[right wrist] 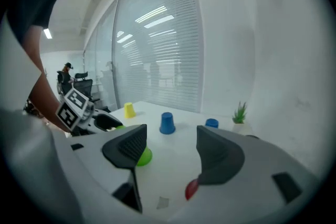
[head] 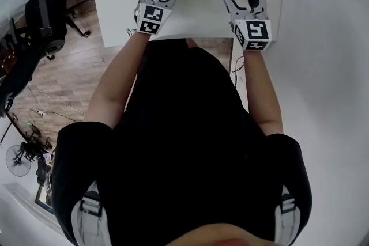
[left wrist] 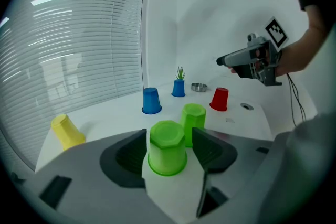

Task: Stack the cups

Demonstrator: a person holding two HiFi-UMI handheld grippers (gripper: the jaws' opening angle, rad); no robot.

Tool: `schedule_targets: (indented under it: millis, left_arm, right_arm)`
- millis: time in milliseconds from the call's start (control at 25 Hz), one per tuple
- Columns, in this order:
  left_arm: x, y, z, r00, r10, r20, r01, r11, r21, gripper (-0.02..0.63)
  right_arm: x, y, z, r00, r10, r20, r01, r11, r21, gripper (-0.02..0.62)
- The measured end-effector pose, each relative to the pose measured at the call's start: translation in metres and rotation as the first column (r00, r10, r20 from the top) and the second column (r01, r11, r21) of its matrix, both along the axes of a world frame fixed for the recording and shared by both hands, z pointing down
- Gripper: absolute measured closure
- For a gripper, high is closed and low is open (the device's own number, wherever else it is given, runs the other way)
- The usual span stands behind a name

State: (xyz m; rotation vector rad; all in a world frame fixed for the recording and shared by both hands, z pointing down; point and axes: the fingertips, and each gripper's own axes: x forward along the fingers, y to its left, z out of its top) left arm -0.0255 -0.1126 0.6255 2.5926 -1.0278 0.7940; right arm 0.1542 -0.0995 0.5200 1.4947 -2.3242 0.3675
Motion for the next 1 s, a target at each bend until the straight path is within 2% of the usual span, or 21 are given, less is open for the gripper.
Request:
schedule_targets:
  millis: [120,200,400,560,640,760,1000]
  left_arm:
    - [-0.004,0.005,-0.006,1.0,-0.008,-0.01,0.008,1.0,0.0,0.311]
    - [-0.005,0.008,-0.012,1.0,-0.014,-0.022,0.014,1.0,0.005,0.31]
    - [-0.005,0.01,-0.03,0.998,-0.02,-0.058,0.021,0.999,0.028,0.308]
    - [-0.001,0.009,-0.044,0.997,-0.023,-0.079,0.027,0.998,0.052,0.31]
    - [0.003,0.008,-0.052,0.996,-0.017,-0.089,0.023,0.998,0.066,0.31]
    - [0.01,0.008,-0.062,0.994,-0.01,-0.108,0.019,0.996,0.083,0.31]
    - [0.009,0.004,-0.068,0.993,-0.015,-0.114,0.025,0.996,0.09,0.309]
  right_arm:
    - [0.041,0.0,0.027,0.99,0.115,-0.084,-0.118,0.993,-0.027,0.283]
    - [0.063,0.002,0.048,0.979,0.171,-0.109,-0.179,0.982,-0.064,0.27]
    - [0.083,0.007,0.088,0.971,0.213,-0.106,-0.228,0.962,-0.149,0.272]
    - [0.084,0.01,0.111,0.973,0.219,-0.077,-0.23,0.952,-0.201,0.298]
    - [0.085,0.01,0.117,0.973,0.226,-0.052,-0.232,0.95,-0.207,0.366]
    - [0.084,0.007,0.114,0.972,0.236,-0.02,-0.235,0.953,-0.192,0.368]
    - [0.033,-0.01,0.094,0.997,0.078,-0.001,-0.077,0.987,-0.143,0.368]
